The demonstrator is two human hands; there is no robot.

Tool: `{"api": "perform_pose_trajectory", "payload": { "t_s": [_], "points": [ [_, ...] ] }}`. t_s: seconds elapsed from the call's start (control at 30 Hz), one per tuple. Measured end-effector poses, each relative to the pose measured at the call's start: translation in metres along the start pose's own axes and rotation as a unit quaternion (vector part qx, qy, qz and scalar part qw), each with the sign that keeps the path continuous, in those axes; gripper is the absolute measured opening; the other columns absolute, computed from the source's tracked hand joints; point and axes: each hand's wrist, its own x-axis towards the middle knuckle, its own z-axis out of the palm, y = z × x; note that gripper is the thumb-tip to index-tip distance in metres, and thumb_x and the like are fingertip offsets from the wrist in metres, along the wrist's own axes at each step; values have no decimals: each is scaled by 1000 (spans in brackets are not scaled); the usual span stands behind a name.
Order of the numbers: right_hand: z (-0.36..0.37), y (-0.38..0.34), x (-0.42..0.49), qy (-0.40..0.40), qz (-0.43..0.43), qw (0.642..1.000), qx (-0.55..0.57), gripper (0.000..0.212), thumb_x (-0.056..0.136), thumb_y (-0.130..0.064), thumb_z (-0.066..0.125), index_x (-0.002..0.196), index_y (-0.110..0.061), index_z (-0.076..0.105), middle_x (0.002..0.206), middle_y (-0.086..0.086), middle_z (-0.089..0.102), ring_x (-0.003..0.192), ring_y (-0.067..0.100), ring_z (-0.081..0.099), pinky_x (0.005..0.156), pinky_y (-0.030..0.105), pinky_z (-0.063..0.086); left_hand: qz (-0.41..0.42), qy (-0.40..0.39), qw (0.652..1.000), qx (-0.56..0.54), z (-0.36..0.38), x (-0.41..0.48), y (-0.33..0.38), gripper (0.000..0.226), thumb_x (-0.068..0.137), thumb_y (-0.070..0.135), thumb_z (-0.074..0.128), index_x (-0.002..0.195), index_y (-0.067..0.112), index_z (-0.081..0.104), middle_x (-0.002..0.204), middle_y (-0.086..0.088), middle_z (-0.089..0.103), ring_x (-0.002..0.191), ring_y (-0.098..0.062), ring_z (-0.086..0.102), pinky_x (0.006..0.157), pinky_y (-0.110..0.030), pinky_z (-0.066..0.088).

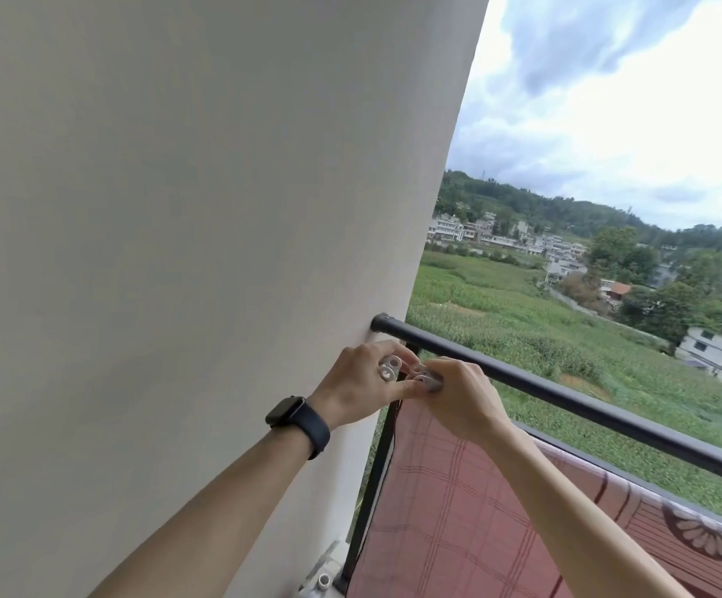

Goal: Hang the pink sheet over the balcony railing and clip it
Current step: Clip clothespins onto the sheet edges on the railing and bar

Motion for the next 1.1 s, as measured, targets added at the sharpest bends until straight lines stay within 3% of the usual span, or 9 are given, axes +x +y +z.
{"api": "perform_pose_trajectory", "payload": {
  "t_s": [0.13, 0.27, 0.4, 0.5, 0.57, 0.7, 0.87, 1.03, 1.1],
  "points": [
    [3, 7, 1, 10, 6, 1000, 25, 20, 85, -40, 72, 75, -26, 60, 68, -9, 62, 60, 8, 54, 54, 29, 43, -34, 36, 995, -84, -1, 2, -7, 28, 80, 41, 78, 104, 27, 71, 61, 19, 50, 63, 11, 51, 64, -5, 37],
    [4, 14, 1, -17, 8, 1000, 12, 18, 82, -50, 74, 94, -37, 74, 86, -23, 68, 81, -3, 64, 73, 28, 55, -69, 61, 984, -151, -19, -1, -41, 22, 87, 30, 73, 108, 22, 69, 71, 19, 52, 69, 7, 52, 72, -10, 39],
    [3, 6, 2, -45, 28, 999, -4, 9, 88, -52, 67, 88, -45, 73, 84, -27, 63, 72, -1, 61, 58, 21, 46, -86, 57, 984, -143, -24, -16, -72, 20, 88, 24, 73, 108, 22, 72, 66, 29, 59, 80, 0, 59, 79, -13, 44],
    [5, 4, 5, -49, 30, 998, 16, 6, 88, -51, 67, 83, -51, 69, 87, -26, 64, 84, 3, 63, 71, 30, 56, -88, 59, 984, -147, -24, -19, -79, 15, 85, 24, 76, 99, 27, 73, 68, 29, 62, 85, -5, 63, 85, -20, 50],
    [5, 3, 7, -57, 37, 997, 47, 2, 86, -50, 70, 84, -50, 71, 88, -26, 66, 89, 2, 63, 78, 34, 56, -86, 68, 982, -157, -23, -20, -79, 14, 82, 23, 79, 94, 29, 74, 72, 24, 66, 80, -1, 63, 81, -16, 50],
    [4, 3, 7, -62, 44, 994, 84, 1, 84, -48, 73, 85, -47, 74, 94, -19, 71, 93, 1, 63, 77, 34, 53, -90, 58, 977, -182, -16, -17, -77, 15, 80, 23, 81, 91, 30, 76, 84, 12, 73, 79, 1, 65, 73, -9, 46],
    [5, 0, 5, -48, 44, 995, 81, 3, 84, -46, 74, 86, -45, 75, 94, -18, 70, 91, -2, 61, 75, 31, 48, -96, 35, 978, -179, -2, -11, -73, 15, 81, 24, 80, 95, 25, 78, 82, 12, 71, 74, 8, 64, 69, -5, 44],
    [4, 1, 5, -51, 45, 995, 77, 1, 85, -46, 73, 86, -46, 74, 90, -15, 71, 77, 5, 63, 73, 35, 56, -103, -6, 970, -221, 5, -6, -73, 23, 85, 21, 77, 108, 20, 75, 81, 16, 69, 83, 6, 66, 78, -7, 46],
    [6, 2, 6, -53, 47, 995, 70, 5, 85, -46, 73, 88, -43, 75, 90, -15, 72, 78, 7, 64, 77, 38, 57, -100, -12, 970, -221, 7, -6, -72, 29, 87, 17, 73, 116, 16, 71, 78, 17, 64, 74, 9, 64, 74, -6, 45]
  ]
}}
